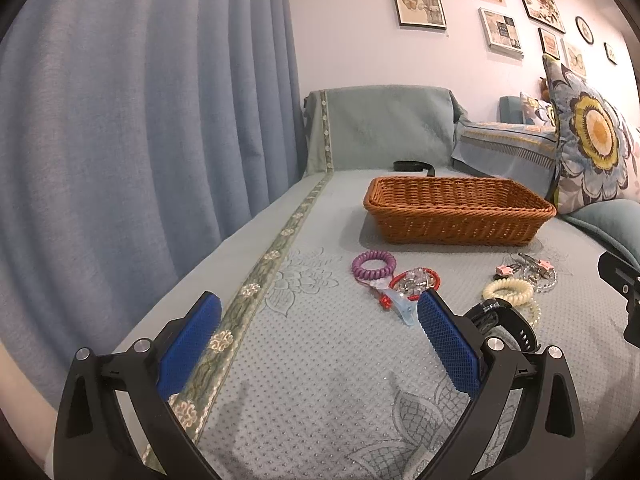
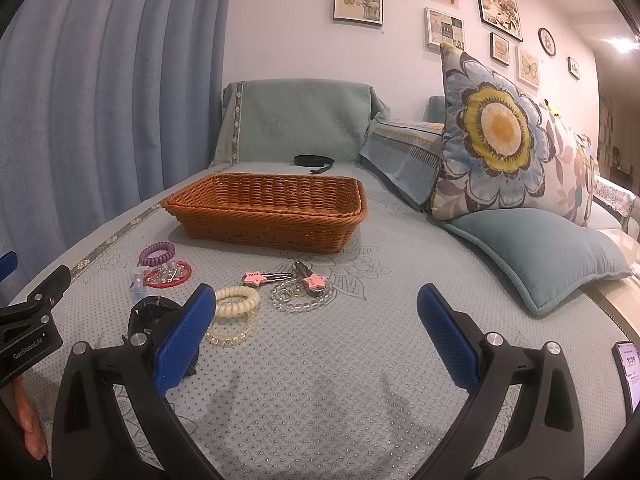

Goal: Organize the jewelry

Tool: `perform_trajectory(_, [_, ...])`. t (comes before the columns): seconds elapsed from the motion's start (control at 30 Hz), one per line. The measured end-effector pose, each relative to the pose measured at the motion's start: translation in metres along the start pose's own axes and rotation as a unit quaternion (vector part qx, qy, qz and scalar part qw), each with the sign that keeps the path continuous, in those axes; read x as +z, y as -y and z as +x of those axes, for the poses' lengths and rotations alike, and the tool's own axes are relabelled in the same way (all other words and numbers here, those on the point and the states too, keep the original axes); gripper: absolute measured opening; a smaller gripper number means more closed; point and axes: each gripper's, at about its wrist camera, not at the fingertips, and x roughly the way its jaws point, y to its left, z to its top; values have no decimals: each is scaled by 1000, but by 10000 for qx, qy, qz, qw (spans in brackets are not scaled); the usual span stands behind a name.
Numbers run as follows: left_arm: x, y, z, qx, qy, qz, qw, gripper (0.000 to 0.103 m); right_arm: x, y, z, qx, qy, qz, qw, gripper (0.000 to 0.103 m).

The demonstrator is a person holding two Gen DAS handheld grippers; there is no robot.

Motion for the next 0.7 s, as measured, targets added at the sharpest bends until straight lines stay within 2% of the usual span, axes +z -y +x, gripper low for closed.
perform_trajectory(0.7, [0, -1, 2, -5, -12, 5, 10000, 95, 0, 0, 1, 3, -2, 2, 10000, 96])
